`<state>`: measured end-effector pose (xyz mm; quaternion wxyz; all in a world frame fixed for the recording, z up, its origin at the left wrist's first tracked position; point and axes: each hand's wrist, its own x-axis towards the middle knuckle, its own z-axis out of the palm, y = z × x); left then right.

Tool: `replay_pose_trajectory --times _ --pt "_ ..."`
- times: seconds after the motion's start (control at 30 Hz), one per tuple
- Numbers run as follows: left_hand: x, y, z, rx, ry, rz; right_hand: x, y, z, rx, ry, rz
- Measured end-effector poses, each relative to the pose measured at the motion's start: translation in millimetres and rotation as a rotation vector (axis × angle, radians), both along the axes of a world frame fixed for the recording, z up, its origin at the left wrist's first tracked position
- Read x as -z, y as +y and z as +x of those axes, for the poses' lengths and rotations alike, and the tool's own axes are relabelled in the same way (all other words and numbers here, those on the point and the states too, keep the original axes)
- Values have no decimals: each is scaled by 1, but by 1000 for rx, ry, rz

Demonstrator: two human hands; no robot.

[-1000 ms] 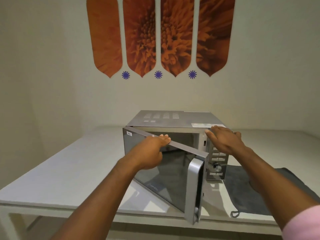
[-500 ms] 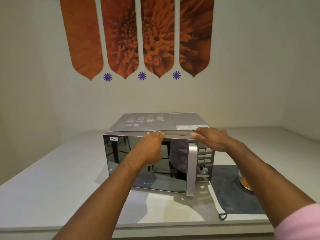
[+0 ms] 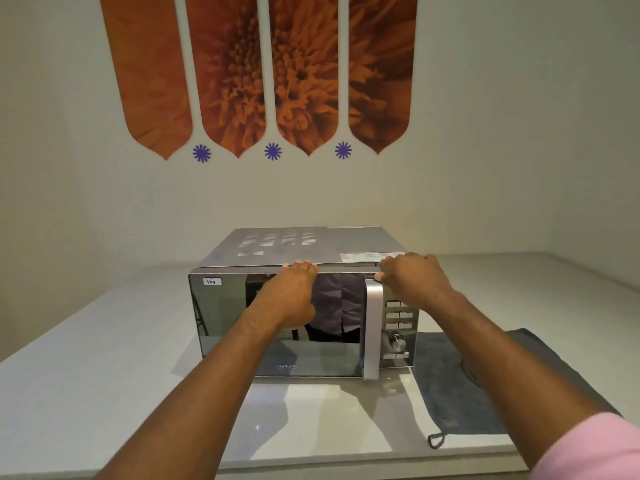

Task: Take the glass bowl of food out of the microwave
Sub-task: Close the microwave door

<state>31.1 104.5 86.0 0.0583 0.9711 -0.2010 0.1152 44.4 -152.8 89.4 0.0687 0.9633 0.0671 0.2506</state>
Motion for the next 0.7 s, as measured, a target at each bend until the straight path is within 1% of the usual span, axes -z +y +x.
replay_pose_trajectory --times 0.1,0.23,0.4,0.5,0.7 --pt "1 0 7 -5 2 -3 4 1 2 20 -62 -90" --pt "2 0 10 1 16 11 6 2 3 51 -103 -104" --pt "3 -1 13 -8 6 31 7 7 6 83 -137 -24" --pt "1 -4 12 -14 5 33 9 9 6 98 -171 -21" --pt "0 -7 10 -23 -3 19 7 16 5 154 -164 -11"
